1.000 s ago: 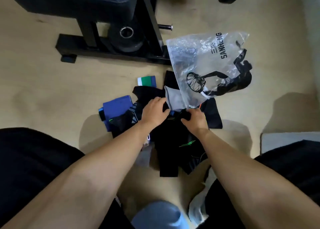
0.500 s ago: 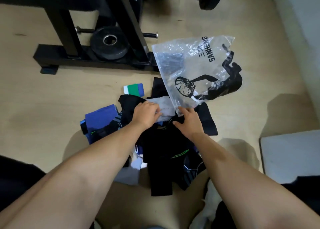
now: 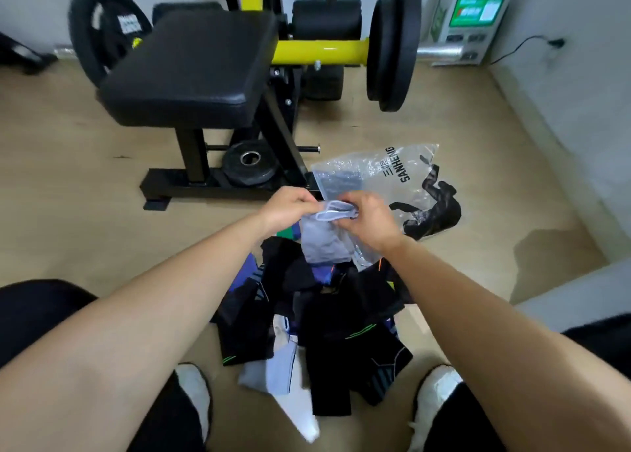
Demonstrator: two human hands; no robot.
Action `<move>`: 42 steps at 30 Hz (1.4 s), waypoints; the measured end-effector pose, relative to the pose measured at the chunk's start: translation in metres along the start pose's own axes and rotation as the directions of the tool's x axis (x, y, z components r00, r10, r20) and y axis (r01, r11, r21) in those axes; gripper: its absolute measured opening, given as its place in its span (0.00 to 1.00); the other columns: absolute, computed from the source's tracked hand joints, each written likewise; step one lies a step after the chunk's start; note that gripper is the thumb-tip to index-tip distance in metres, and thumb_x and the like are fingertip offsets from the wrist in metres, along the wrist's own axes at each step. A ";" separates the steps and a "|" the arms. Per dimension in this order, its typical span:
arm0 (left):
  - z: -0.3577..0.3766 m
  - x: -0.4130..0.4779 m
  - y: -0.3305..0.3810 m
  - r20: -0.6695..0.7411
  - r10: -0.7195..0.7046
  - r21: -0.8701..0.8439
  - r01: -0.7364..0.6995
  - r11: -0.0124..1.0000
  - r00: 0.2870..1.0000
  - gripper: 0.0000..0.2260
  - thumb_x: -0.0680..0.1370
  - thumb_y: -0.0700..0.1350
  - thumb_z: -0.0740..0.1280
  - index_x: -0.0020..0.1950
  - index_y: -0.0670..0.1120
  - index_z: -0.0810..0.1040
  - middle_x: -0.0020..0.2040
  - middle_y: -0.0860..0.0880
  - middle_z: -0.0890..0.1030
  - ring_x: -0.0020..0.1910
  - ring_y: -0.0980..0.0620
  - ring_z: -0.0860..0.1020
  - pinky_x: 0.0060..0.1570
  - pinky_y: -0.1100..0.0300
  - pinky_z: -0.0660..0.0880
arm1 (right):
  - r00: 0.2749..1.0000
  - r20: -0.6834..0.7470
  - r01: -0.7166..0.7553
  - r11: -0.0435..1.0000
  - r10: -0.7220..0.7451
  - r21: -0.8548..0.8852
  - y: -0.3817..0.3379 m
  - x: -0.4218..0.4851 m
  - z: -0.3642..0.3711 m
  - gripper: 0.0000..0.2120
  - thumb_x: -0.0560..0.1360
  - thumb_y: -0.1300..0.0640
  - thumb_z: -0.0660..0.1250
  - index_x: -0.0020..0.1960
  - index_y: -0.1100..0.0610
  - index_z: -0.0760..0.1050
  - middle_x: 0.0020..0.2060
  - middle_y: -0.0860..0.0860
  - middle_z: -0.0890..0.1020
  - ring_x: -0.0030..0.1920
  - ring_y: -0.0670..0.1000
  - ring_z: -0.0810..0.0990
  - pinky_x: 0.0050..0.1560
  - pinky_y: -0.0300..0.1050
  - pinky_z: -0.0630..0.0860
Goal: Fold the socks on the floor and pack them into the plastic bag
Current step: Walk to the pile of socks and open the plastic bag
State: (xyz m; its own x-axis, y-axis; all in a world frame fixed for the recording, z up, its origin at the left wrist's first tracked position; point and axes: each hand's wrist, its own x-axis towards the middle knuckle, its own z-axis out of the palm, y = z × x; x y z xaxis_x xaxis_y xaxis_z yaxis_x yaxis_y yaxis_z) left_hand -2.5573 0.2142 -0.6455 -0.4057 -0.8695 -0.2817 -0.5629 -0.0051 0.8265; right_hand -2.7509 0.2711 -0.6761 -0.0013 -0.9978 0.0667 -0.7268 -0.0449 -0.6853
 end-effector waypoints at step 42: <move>-0.047 -0.065 0.156 -0.037 0.333 -0.068 -0.335 0.940 0.942 0.09 0.77 0.45 0.74 0.49 0.39 0.83 0.44 0.44 0.83 0.40 0.54 0.79 0.41 0.59 0.72 | 0.982 -0.180 -0.029 0.983 0.062 0.179 -0.139 -0.046 -0.222 0.20 0.79 0.48 0.67 0.35 0.60 0.70 0.30 0.51 0.68 0.29 0.47 0.64 0.29 0.39 0.60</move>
State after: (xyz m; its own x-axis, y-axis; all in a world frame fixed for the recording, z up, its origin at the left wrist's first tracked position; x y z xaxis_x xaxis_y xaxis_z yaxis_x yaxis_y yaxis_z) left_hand -2.5842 0.2467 -0.4755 -0.5434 -0.8390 0.0281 -0.3439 0.2530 0.9043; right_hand -2.8023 0.3340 -0.4224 -0.1703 -0.9733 0.1536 -0.5914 -0.0237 -0.8060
